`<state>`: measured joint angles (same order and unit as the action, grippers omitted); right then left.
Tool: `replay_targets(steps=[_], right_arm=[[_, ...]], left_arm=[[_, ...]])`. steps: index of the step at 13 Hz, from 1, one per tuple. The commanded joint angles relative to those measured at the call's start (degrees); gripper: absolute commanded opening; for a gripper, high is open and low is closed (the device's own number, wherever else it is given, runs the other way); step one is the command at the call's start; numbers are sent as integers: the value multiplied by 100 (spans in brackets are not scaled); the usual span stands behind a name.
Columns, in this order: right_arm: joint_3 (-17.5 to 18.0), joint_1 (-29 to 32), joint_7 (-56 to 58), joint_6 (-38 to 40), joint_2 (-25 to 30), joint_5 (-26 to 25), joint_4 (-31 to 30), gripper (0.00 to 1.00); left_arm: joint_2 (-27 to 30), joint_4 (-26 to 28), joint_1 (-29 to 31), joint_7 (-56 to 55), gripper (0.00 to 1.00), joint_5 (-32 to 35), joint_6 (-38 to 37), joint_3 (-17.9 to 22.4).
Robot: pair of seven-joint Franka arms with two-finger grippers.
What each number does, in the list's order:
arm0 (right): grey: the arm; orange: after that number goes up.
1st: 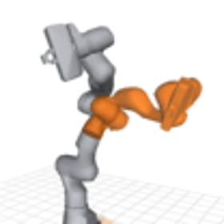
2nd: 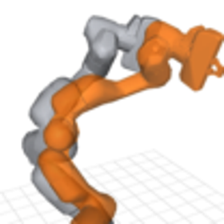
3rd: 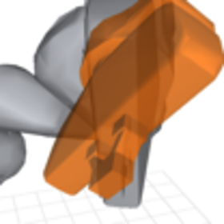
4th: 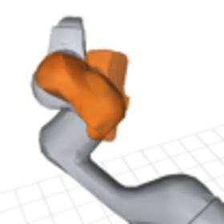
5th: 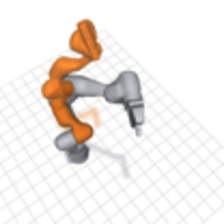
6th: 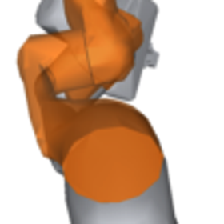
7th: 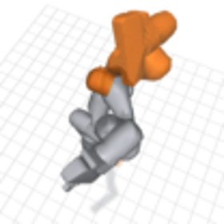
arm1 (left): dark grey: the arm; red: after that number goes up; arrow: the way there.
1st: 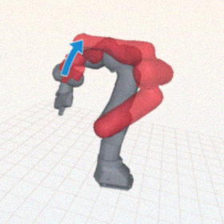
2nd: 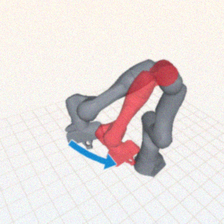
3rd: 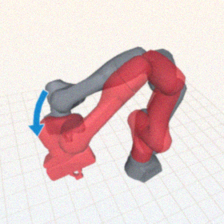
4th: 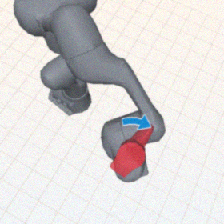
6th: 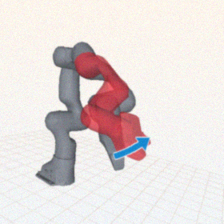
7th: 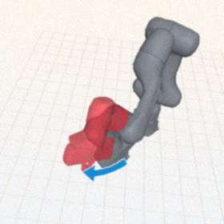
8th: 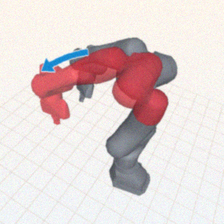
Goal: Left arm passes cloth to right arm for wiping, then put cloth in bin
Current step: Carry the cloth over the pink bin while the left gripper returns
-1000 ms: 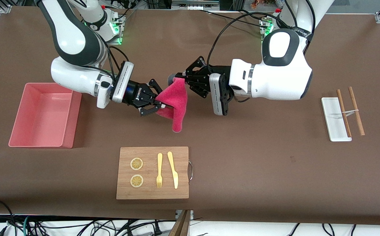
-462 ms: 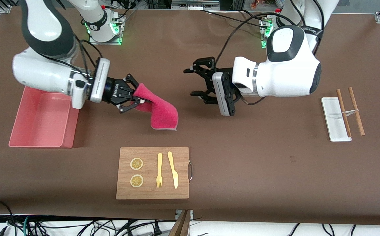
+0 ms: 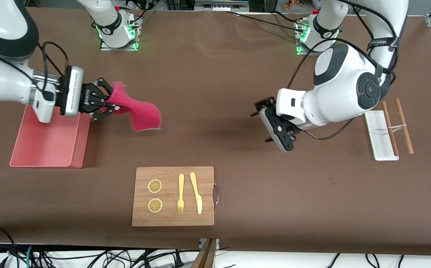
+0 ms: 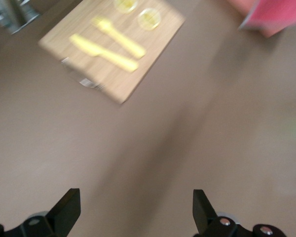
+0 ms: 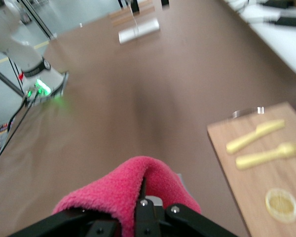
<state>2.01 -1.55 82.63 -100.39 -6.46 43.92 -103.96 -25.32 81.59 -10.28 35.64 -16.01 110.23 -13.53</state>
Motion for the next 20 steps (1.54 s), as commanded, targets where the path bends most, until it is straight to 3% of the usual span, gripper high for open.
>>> replay_targets(steps=[1,5,8,10,14,18,20], right_arm=[[-340,-4,-649,465,250,-917,-116,0],[-448,-12,-3090,590,733,-2788,-10,0],[-447,-12,-4426,826,699,-3747,156,0],[-491,-4,-5438,1046,664,-4136,174,0],[-631,5,-6626,881,489,-4909,166,0],[-693,-12,-6760,661,312,-4850,130,0],[-650,-21,-6952,574,207,-4797,131,0]], left_arm=[[-148,-29,376,31,100,1010,33,-44],[-272,-64,808,-13,100,1284,33,157],[-254,-459,826,-75,100,1811,-72,307],[-202,-556,835,-249,100,1900,-474,439],[210,-777,669,-2223,100,1926,-1389,754],[1298,363,702,-3692,100,1935,-1487,896],[2132,1389,756,-4055,100,1936,-1487,1062]])
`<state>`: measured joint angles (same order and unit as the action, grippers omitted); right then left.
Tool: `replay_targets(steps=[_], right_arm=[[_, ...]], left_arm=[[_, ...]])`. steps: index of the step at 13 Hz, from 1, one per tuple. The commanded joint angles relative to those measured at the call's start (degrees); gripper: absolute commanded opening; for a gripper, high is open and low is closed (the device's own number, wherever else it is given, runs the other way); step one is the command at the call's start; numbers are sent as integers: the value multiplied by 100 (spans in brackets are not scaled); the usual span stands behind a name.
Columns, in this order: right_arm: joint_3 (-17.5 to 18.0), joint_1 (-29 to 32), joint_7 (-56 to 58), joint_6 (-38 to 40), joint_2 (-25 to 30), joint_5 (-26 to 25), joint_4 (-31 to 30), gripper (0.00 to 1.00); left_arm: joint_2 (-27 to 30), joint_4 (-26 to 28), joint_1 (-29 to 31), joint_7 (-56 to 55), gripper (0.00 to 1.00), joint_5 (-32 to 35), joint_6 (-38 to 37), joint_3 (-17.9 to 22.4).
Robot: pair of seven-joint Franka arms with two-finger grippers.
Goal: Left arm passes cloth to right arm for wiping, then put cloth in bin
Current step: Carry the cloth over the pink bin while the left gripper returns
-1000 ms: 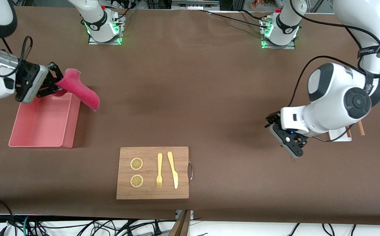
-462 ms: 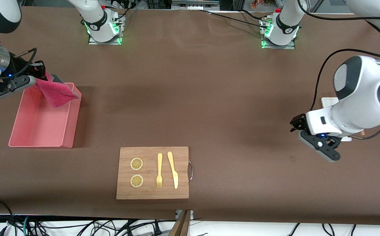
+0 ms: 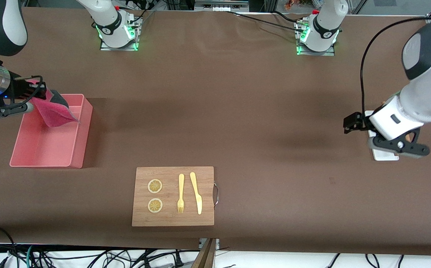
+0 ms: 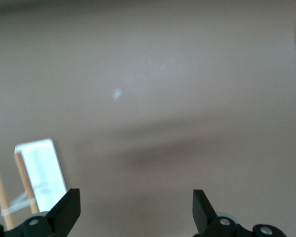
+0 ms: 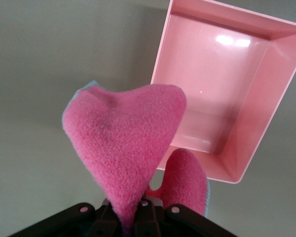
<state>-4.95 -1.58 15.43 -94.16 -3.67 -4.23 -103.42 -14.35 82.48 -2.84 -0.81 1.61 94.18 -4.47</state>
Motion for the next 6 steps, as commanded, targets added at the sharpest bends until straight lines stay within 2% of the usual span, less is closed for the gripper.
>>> replay_targets(steps=[1,3,6], right_arm=[[56,-35,-355,-110,-142,27,76,0],[196,-44,-479,-452,-414,219,59,0],[407,-44,-840,-997,-810,335,15,0]], left_arm=[[1327,1628,38,-490,100,138,153,236],[1750,1850,126,-412,100,120,154,359],[1761,1684,126,-385,100,103,66,579]])
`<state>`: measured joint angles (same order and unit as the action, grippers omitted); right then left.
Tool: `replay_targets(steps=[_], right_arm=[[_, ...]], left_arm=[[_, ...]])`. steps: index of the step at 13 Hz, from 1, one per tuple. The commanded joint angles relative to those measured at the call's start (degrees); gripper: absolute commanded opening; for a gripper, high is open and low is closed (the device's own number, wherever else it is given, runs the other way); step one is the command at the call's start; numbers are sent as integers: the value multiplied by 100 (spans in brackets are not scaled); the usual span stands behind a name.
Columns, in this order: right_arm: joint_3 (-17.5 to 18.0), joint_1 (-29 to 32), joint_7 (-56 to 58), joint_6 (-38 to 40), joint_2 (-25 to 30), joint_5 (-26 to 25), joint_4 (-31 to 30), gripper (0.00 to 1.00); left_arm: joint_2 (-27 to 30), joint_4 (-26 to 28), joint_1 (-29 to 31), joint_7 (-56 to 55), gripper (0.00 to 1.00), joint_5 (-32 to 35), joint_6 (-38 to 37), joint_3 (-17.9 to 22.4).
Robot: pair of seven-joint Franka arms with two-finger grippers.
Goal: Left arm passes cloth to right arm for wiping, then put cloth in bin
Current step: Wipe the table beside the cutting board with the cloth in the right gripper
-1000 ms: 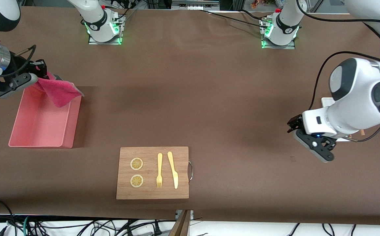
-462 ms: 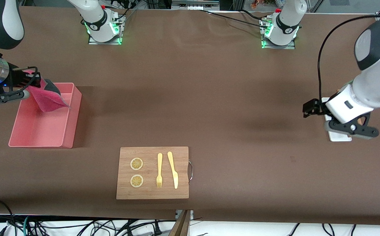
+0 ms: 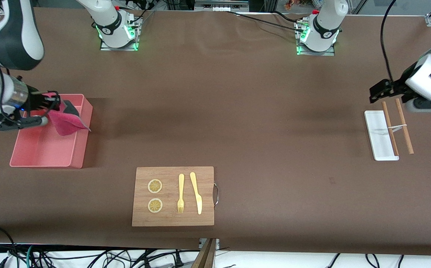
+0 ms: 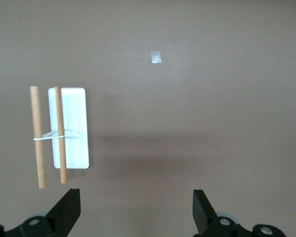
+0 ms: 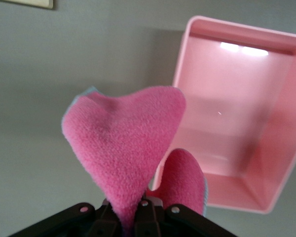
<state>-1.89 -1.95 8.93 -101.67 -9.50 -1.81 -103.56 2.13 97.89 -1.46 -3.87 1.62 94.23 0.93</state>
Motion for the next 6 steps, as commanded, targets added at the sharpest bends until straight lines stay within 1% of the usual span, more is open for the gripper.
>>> replay_targets(steps=[1,2,4,6], right_arm=[[153,-16,-216,-413,-323,136,12,0],[171,-16,-364,-537,-463,189,11,0],[259,-16,-637,-984,-893,181,11,0],[259,-16,-638,-1345,-1254,85,11,0]], left_arm=[[112,151,-13,-70,100,32,43,30],[104,134,-30,-79,100,-82,52,-5],[95,107,-48,-61,100,-92,17,-23],[60,46,-91,-79,100,-83,17,-23]])
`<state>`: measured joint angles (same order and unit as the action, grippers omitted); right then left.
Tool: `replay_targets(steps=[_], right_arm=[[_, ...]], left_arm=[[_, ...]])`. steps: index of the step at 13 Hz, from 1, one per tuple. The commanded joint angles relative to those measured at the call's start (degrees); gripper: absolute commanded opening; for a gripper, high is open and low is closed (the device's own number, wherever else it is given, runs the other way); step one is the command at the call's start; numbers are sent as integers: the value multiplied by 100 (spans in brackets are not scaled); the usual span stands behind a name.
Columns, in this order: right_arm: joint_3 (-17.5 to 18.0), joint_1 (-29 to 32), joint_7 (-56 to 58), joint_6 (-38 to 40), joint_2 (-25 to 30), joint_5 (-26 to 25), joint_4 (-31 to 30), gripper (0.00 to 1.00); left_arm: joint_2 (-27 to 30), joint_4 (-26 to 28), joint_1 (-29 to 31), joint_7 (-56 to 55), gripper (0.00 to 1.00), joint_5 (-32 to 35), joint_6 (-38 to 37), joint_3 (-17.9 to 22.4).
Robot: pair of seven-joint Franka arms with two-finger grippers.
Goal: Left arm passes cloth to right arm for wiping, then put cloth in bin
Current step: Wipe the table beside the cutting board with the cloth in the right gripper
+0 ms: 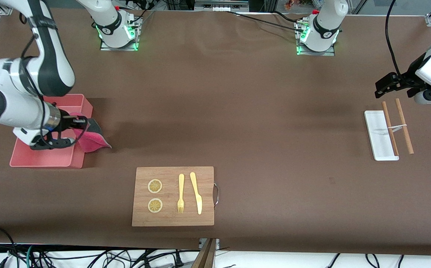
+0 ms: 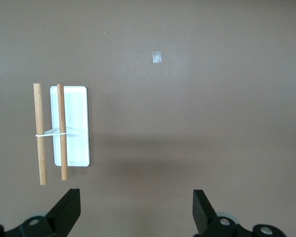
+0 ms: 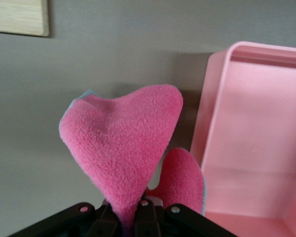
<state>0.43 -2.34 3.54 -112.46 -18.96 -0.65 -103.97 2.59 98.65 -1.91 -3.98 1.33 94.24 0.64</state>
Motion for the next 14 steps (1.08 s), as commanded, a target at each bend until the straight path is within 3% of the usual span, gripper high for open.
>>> replay_targets(steps=[1,4,8,11,14], right_arm=[[27,31,-73,-511,-414,-128,44,0],[36,-91,-247,-829,-740,-146,70,0],[88,-636,-1373,-909,-960,-33,53,0],[623,-715,-1897,-918,-1013,170,52,0],[739,-1223,-3032,-1014,-1048,345,123,0]], left_arm=[[-22,-82,-64,-85,100,-62,16,-3],[-31,-100,-73,-86,100,-62,16,-126],[-31,-100,-64,-68,100,-62,-28,-117],[-31,-100,-56,-68,100,-71,-37,-117],[-40,-100,-38,-59,100,-80,-46,-117]])
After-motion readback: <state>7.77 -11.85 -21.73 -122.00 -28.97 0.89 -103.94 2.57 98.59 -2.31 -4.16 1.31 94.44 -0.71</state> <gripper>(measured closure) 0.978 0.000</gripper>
